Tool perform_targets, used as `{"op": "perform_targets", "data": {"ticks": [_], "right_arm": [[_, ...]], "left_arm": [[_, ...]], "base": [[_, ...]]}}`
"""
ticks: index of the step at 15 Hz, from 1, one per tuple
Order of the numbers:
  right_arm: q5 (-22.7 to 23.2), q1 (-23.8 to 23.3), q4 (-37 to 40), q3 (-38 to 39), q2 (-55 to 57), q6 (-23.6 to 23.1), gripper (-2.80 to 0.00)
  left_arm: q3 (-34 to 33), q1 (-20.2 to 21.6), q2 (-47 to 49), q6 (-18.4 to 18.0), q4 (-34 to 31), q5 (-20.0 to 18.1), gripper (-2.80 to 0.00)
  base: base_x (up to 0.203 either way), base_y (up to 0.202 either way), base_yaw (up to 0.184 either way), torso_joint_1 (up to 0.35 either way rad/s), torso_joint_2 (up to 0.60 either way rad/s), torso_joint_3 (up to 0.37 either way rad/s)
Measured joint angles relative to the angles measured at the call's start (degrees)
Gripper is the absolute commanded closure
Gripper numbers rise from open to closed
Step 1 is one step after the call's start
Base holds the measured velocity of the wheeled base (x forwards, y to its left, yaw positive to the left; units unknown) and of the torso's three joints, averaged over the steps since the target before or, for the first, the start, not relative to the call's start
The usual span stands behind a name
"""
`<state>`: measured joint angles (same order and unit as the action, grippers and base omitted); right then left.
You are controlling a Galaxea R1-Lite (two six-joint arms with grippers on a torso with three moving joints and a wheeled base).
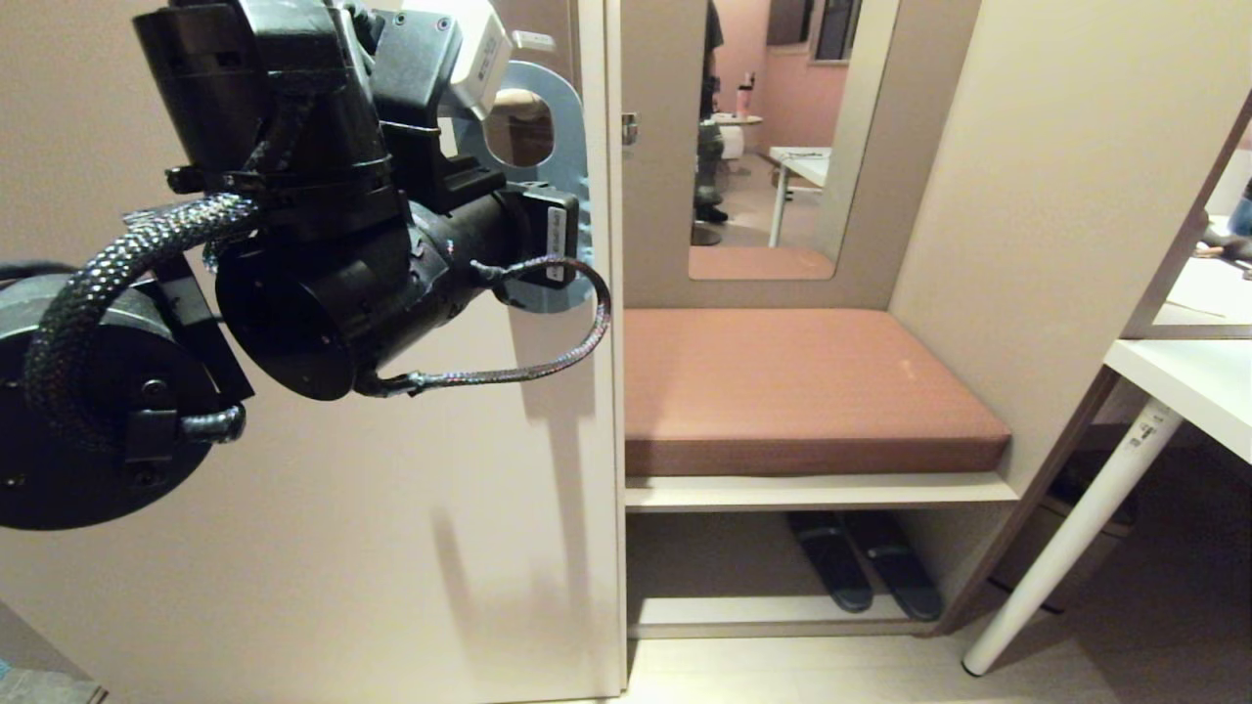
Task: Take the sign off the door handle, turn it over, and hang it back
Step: Hang the sign back with the other side facing out
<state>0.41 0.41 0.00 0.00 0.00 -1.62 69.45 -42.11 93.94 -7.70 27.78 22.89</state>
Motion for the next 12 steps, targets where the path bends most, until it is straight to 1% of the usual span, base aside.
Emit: {"op": "perform_targets", "data": {"ticks": [7, 12], "right_arm": [[0.02, 0.00, 0.00, 0.00, 0.00, -0.02, 0.00], [0.01, 0.00, 0.00, 0.00, 0.00, -0.01, 0.00]], "left_arm": [[-1.45, -0.53, -1.83, -0.12, -0.18, 0.33, 0.00], [-7.13, -0.50, -6.27, -0.30, -0.20, 0.41, 0.00]], "base": [[0.000, 0.000, 0.000, 0.000, 0.00, 0.000], [0.000, 0.000, 0.000, 0.000, 0.00, 0.000]]}}
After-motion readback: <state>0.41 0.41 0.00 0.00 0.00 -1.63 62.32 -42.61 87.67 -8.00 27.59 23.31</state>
